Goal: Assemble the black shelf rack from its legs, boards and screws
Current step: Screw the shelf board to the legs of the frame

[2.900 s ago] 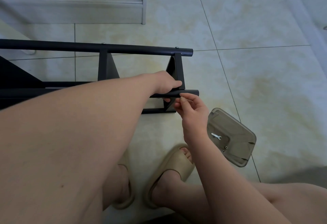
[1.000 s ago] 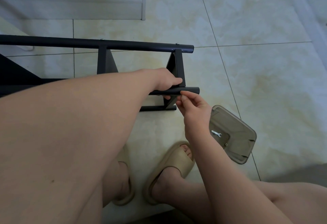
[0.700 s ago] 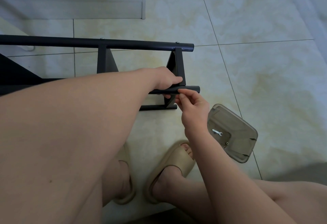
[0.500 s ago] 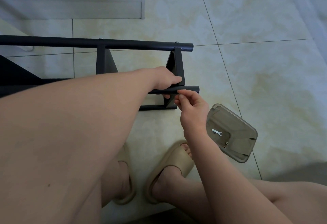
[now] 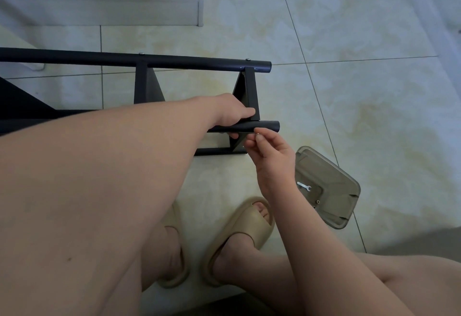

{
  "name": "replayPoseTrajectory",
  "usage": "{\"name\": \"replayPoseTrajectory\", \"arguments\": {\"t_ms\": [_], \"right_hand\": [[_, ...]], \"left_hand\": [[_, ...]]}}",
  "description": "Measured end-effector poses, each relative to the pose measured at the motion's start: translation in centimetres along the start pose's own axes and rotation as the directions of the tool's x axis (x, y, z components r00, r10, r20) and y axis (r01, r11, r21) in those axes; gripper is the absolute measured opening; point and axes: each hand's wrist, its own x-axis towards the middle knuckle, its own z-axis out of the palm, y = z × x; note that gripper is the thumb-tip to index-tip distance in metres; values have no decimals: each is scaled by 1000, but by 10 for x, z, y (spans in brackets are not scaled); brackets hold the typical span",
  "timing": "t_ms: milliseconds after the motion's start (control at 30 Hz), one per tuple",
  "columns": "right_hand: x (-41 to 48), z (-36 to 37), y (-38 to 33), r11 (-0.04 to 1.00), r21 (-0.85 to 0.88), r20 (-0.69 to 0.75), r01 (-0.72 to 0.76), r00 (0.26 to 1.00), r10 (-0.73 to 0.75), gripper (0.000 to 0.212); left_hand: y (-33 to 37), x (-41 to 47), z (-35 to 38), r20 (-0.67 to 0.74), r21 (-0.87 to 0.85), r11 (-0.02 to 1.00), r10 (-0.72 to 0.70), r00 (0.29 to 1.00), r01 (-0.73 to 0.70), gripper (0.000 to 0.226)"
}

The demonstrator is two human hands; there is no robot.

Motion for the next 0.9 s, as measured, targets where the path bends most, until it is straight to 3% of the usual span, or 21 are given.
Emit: {"name": "replayPoseTrajectory", "arguments": {"t_ms": [267,433,533,667,900], "right_hand": [[-1,4,-5,987,137,-10,-87,996,89,17],[-2,6,-9,978,-202,-47,48,997,-59,25],[0,5,-14,959,-282,-48,37,997,-53,26],[4,3,-16,980,-192,-45,-47,998,39,21],[2,3,-7,968,192,19,-160,987,160,18]], "left_hand": [[1,1,0,17,-2,1000,-15,1000,15,47],[0,1,0,11,-6,1000,-18,1000,18,47],[1,2,-1,9,1,999,-33,999,33,48],[1,1,-1,9,34,999,-32,999,31,50],[1,1,-1,25,11,999,-31,999,31,49]]}}
